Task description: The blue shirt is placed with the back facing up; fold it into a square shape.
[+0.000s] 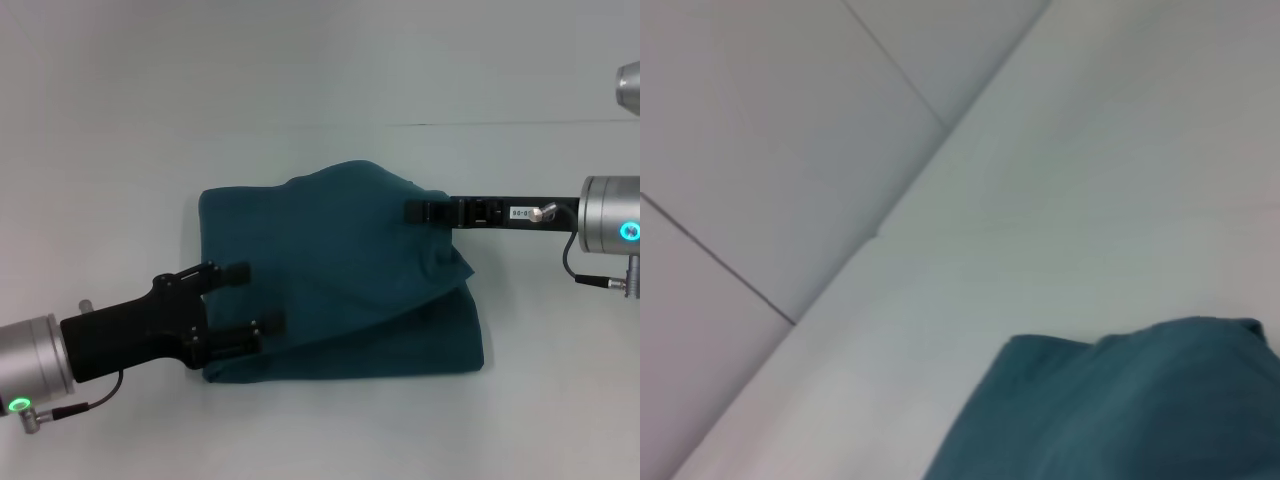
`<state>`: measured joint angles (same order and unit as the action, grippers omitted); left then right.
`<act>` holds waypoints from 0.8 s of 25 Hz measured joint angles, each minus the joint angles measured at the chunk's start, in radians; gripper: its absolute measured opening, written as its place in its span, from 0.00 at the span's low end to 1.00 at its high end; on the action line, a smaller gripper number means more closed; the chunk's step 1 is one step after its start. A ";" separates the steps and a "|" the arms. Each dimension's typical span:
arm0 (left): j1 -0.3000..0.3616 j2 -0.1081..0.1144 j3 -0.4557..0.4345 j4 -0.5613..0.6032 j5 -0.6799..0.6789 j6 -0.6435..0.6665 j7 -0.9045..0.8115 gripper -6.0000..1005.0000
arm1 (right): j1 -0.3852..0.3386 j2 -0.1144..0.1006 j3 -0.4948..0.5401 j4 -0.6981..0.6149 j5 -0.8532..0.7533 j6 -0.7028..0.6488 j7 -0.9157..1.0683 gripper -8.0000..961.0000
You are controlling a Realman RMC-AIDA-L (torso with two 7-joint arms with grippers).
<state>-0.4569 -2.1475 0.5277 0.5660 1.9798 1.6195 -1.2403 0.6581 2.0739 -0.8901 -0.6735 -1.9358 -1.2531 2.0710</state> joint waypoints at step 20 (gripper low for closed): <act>-0.002 0.003 0.000 0.008 -0.030 0.001 -0.035 0.88 | -0.021 -0.040 0.035 -0.030 -0.005 -0.114 0.012 0.06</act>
<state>-0.4586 -2.1445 0.5278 0.5738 1.9496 1.6206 -1.2756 0.6366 2.0339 -0.8553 -0.7035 -1.9408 -1.3671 2.0830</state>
